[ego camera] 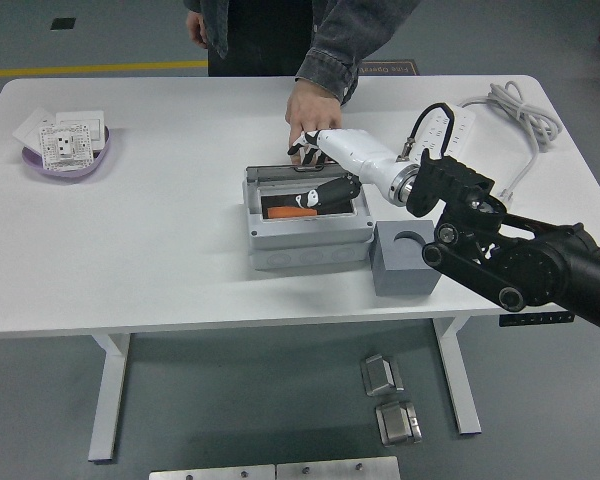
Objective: Pick up the cylinder from the cube,place it in the box,flap close box
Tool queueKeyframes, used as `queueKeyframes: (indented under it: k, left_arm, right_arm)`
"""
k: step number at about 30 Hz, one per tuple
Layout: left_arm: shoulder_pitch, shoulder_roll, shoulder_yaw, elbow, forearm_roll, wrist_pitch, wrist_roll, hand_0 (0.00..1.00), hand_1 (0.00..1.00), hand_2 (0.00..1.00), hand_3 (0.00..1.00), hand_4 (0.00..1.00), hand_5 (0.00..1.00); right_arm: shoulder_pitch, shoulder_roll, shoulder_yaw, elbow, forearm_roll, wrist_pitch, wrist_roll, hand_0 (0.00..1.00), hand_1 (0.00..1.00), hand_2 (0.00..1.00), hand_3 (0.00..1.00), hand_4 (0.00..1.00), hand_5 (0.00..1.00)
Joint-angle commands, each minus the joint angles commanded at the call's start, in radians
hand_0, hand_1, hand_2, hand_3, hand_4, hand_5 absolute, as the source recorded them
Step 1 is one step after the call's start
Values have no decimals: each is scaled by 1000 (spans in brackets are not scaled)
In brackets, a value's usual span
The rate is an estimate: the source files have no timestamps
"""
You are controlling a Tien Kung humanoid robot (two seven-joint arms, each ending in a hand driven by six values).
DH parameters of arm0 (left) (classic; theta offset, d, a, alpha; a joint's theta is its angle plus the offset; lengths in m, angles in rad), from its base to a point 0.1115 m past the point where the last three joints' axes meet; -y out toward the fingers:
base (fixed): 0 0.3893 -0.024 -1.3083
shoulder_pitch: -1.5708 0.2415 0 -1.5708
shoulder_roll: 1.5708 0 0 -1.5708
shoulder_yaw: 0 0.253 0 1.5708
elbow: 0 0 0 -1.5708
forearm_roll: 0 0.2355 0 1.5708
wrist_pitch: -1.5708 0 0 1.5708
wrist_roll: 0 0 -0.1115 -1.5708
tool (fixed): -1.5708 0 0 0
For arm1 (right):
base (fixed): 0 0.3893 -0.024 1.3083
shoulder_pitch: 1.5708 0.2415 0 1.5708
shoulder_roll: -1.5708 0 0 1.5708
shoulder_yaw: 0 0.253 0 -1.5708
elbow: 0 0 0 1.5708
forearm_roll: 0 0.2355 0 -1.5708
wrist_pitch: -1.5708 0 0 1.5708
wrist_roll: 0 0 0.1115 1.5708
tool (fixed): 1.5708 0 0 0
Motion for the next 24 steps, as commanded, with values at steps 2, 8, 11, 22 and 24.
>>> queueKeyframes:
  k: [2,8,11,22,24]
  left_arm:
    - [-1,-2,11,0,-12,1,-1,628,589,556,596,483,102]
    - [3,-5,14,0,-16,1,-2,628,588,555,595,478,100]
    - [7,-6,-5,0,3,0,-1,628,588,555,595,478,100]
    - [12,-6,-9,0,-8,6,-3,627,588,555,595,475,101]
    - [12,-6,-5,0,-12,7,-3,627,588,555,595,475,101]
  right_arm:
    - [-16,1,-4,18,-1,-4,-2,589,537,643,775,903,473]
    - [-50,2,6,46,-49,3,-27,560,540,644,780,892,471]
    - [-56,2,23,51,-81,12,-42,560,540,644,780,892,471]
    - [-101,-8,53,43,-94,10,-55,532,519,637,782,878,459]
    - [-111,-6,43,43,-92,8,-54,532,519,637,782,878,459]
